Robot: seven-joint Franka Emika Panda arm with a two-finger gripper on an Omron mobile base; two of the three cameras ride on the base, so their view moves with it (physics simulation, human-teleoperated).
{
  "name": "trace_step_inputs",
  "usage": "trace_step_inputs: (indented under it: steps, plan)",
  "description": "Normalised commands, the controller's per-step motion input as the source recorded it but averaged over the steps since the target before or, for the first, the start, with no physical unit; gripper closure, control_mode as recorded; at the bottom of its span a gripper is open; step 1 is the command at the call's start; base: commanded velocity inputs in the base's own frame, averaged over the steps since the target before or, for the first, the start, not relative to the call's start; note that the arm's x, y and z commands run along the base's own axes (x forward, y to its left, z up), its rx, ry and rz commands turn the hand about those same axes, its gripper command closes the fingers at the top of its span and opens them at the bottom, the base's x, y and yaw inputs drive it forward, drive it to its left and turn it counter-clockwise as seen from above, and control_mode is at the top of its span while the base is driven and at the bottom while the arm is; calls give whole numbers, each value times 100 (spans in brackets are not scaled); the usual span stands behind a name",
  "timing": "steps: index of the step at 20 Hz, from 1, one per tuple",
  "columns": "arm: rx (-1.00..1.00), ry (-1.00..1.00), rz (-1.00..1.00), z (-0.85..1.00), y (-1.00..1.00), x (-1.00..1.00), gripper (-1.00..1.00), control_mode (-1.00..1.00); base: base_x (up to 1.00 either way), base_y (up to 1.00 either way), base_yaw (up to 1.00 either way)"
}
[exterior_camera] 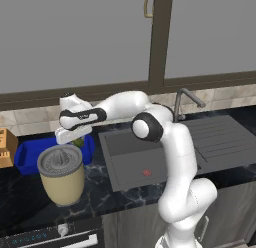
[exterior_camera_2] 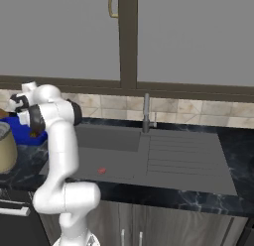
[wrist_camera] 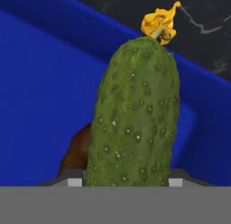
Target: Pick up all produce items and place them in the sink. Turn on the sink faucet to wash them. Then turn the sink off and put them in the tray.
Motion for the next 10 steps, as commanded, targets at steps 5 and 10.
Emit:
trace_step_inputs:
  steps: [5, 10]
  plan:
    - [-2, 1, 0, -22, -2, -14, 100, -100, 0, 0, 0]
    - [0, 0, 0, -15, -14, -66, -100, -100, 0, 0, 0]
